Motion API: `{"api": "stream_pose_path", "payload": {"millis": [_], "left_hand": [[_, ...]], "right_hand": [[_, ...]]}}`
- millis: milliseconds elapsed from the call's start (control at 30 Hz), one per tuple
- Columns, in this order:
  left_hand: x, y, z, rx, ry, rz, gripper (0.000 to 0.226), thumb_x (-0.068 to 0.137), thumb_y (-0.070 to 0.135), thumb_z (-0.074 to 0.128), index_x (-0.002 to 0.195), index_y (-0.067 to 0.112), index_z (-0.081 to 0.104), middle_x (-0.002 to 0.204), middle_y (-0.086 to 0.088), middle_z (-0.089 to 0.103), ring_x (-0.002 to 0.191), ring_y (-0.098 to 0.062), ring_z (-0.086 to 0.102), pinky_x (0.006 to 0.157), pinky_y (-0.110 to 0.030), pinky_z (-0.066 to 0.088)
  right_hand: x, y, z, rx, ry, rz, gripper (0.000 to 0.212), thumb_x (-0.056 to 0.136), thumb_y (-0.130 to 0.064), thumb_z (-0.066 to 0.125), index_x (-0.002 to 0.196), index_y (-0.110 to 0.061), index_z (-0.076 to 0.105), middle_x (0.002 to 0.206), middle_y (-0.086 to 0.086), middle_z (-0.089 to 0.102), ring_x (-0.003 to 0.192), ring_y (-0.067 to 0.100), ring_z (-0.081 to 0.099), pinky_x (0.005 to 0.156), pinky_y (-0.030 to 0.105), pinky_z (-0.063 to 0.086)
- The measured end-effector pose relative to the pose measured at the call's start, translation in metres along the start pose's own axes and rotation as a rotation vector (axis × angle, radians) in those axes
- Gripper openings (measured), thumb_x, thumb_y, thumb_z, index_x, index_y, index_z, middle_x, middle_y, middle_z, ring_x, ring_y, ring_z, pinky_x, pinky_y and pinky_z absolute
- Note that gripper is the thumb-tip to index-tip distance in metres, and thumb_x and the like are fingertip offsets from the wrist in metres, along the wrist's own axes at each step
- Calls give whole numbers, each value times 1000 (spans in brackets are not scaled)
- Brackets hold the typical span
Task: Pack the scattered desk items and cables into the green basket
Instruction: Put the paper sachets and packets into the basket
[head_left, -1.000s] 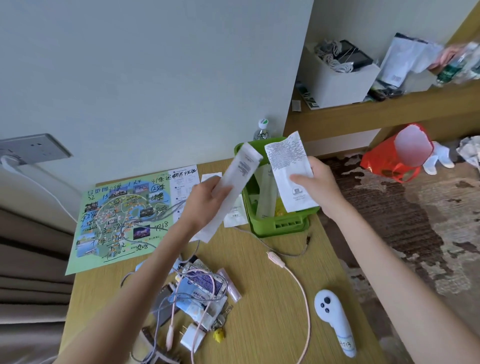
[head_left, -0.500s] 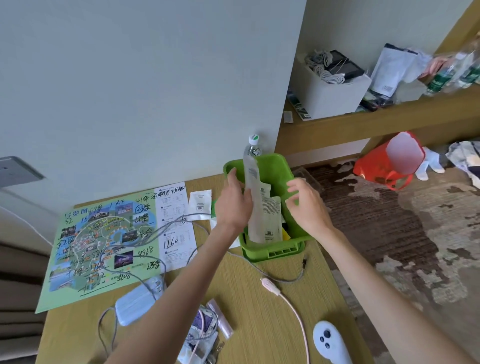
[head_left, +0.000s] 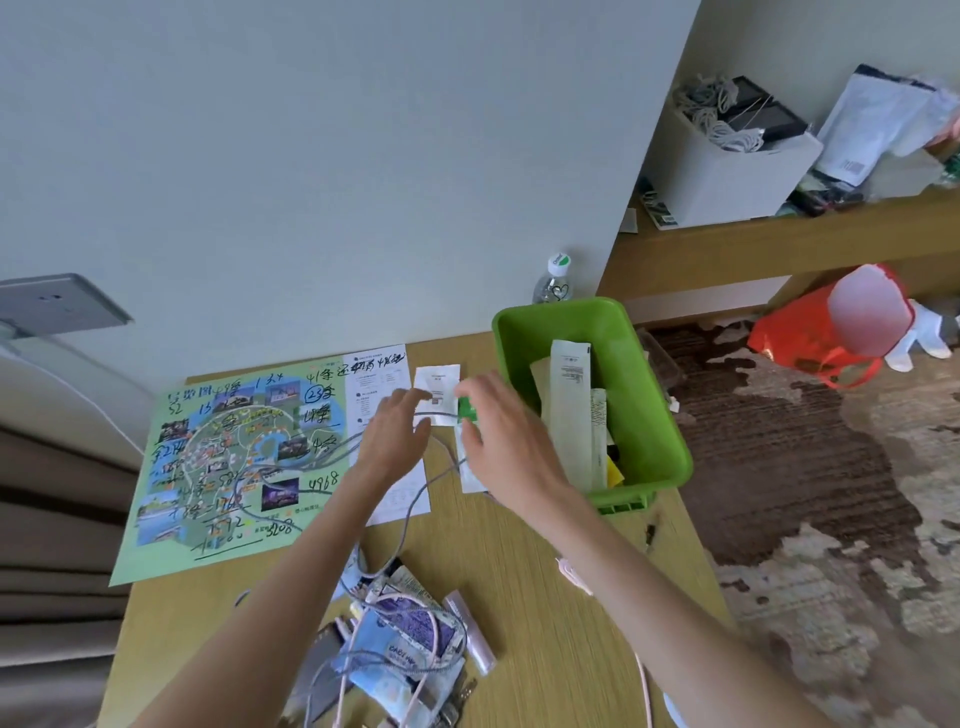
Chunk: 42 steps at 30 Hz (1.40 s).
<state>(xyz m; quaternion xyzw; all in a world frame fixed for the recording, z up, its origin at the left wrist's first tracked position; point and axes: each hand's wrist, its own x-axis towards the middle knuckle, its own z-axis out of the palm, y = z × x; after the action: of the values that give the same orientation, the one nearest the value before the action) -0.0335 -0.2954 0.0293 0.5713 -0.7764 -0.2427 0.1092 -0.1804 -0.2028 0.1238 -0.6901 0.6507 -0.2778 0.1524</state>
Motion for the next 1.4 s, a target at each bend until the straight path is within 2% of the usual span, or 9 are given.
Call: {"api": "stream_pose_path", "payload": {"millis": [167, 267, 400, 567, 700, 900, 1033, 1200, 1400], "left_hand": [[-9, -55, 13, 281, -247, 50, 53, 96, 29, 52, 146, 28, 35, 155, 2, 29, 141, -23, 27, 111, -48, 29], [-16, -75, 18, 310, -224, 125, 44, 95, 23, 55, 138, 26, 47, 144, 4, 44, 136, -20, 36, 111, -41, 30], [-21, -90, 17, 227, -64, 240, 25, 88, -2, 57, 101, 18, 66, 101, 3, 68, 95, -22, 61, 77, -33, 47], [-26, -103, 9, 254, -67, 324, 32, 78, -12, 60, 89, 19, 59, 72, 7, 66, 61, -16, 56, 46, -28, 42], [-33, -108, 9, 318, -176, 429, 42, 83, -7, 58, 108, 26, 63, 89, 14, 72, 80, -11, 63, 51, -26, 46], [-39, -109, 13, 334, -291, 465, 35, 93, 4, 51, 112, 30, 66, 106, 12, 67, 99, -11, 59, 70, -29, 51], [-34, -102, 10, 212, -277, 412, 41, 86, -3, 52, 112, 26, 66, 108, 10, 65, 98, -11, 60, 68, -36, 54], [-15, -85, 5, 79, -224, 346, 59, 71, -14, 37, 109, 21, 65, 107, 7, 63, 95, -12, 61, 66, -36, 54], [29, -56, 22, -55, 31, 2, 26, 93, 9, 51, 117, 15, 56, 117, -3, 56, 105, -22, 57, 73, -41, 52]], "right_hand": [[11, 1, 68, -128, -189, 144, 30, 93, -5, 51, 123, -5, 47, 121, 9, 50, 105, 24, 52, 77, 30, 42], [10, 19, 95, -202, -238, 299, 37, 93, -7, 52, 129, -4, 43, 126, 13, 48, 111, 26, 49, 90, 32, 45], [12, 43, 114, -274, -221, 447, 38, 93, -6, 53, 129, -4, 42, 128, 14, 49, 114, 26, 49, 93, 32, 46], [24, 56, 126, -384, -249, 555, 30, 94, -7, 52, 124, -3, 48, 127, 16, 52, 112, 29, 54, 89, 34, 49], [32, 58, 135, -488, -306, 572, 34, 96, -20, 57, 123, -4, 46, 127, 16, 52, 113, 28, 53, 84, 33, 50], [25, 60, 148, -522, -340, 574, 74, 85, -54, 63, 131, -2, 37, 131, 16, 41, 117, 29, 45, 81, 33, 53], [22, 55, 150, -489, -277, 536, 56, 85, -33, 64, 125, -5, 38, 126, 16, 46, 111, 31, 49, 72, 33, 52], [20, 54, 140, -343, -231, 577, 57, 80, -15, 74, 123, -4, 40, 117, 12, 60, 100, 27, 63, 69, 34, 53], [29, 47, 135, -237, 21, 600, 15, 92, -6, 55, 106, -5, 52, 90, 10, 65, 74, 26, 63, 55, 29, 37]]}}
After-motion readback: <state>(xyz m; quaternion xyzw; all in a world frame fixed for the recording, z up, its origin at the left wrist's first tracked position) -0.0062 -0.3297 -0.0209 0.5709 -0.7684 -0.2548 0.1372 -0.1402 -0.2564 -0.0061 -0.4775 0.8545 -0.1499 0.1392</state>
